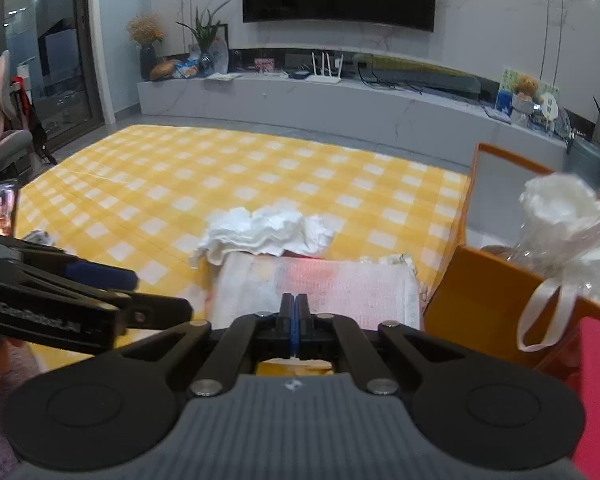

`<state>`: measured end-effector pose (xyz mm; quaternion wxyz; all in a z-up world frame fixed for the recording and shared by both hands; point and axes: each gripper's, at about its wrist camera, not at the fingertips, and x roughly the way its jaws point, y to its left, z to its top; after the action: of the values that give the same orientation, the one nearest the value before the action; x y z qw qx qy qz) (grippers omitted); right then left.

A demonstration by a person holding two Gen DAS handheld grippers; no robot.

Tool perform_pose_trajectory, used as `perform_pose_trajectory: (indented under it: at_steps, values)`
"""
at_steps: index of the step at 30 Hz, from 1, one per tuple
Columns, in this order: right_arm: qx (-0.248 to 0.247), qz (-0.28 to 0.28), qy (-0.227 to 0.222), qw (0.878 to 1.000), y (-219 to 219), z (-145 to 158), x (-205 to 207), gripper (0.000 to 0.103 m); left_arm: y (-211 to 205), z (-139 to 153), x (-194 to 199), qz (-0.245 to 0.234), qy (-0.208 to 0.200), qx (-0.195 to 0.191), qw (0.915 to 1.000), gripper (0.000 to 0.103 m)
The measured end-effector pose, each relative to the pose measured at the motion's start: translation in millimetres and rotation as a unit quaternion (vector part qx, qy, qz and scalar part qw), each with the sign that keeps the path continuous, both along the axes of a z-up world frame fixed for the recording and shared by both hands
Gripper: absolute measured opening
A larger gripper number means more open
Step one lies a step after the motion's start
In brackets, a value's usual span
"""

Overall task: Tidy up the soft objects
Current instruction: 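Grasp the white mesh bag with the right tool and lift it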

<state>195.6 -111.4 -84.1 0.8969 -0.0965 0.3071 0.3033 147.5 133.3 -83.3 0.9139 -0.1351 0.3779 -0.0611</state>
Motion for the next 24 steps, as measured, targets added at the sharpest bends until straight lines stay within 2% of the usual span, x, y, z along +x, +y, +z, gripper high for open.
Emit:
perform_pose_trajectory:
  at_steps: [4, 6, 7, 8, 12, 15, 18, 19, 20, 21, 22, 23, 24]
  values:
    - [-0.056, 0.021, -0.013, 0.998, 1, -8, -5, 0.007, -7, -2, 0, -0.007, 0.009, 0.023, 0.9997, 0.090]
    - [-0.087, 0.028, -0.019, 0.996, 1, -18, -6, 0.029, -8, -4, 1, -0.008, 0.014, 0.023, 0.9996, 0.089]
    - [-0.097, 0.033, -0.022, 0.994, 0, -21, -5, 0.048, -7, -5, 2, -0.006, 0.017, 0.024, 0.9996, 0.089]
    - [-0.108, 0.038, -0.029, 0.993, 1, -24, -6, 0.056, -7, -6, 3, -0.003, 0.021, 0.024, 0.9995, 0.089]
    - [-0.158, 0.073, -0.060, 0.983, 14, -33, -5, 0.069, -4, -9, 6, 0.000, 0.031, 0.019, 0.9993, 0.089]
    - [-0.215, 0.118, -0.100, 0.964, 30, -44, -8, 0.079, -3, -11, 7, 0.002, 0.035, 0.016, 0.9992, 0.089]
    - [-0.268, 0.150, -0.142, 0.941, 42, -55, -5, 0.078, -2, -12, 9, 0.002, 0.040, 0.011, 0.9991, 0.089]
    - [-0.275, 0.155, -0.144, 0.938, 44, -56, -1, 0.072, -2, -12, 10, 0.002, 0.040, 0.010, 0.9991, 0.089]
    - [-0.274, 0.161, -0.135, 0.939, 44, -56, 4, 0.057, -2, -12, 10, 0.002, 0.040, 0.009, 0.9992, 0.089]
    - [-0.269, 0.164, -0.118, 0.942, 44, -54, 9, 0.048, -2, -12, 10, 0.002, 0.040, 0.009, 0.9991, 0.089]
    - [-0.261, 0.163, -0.102, 0.946, 43, -52, 14, 0.034, -2, -12, 10, 0.002, 0.040, 0.008, 0.9991, 0.089]
    - [-0.248, 0.162, -0.082, 0.952, 40, -49, 19, 0.025, -2, -12, 10, 0.001, 0.040, 0.008, 0.9992, 0.089]
    - [-0.235, 0.159, -0.069, 0.956, 38, -46, 22, 0.021, -2, -12, 10, 0.001, 0.040, 0.009, 0.9992, 0.089]
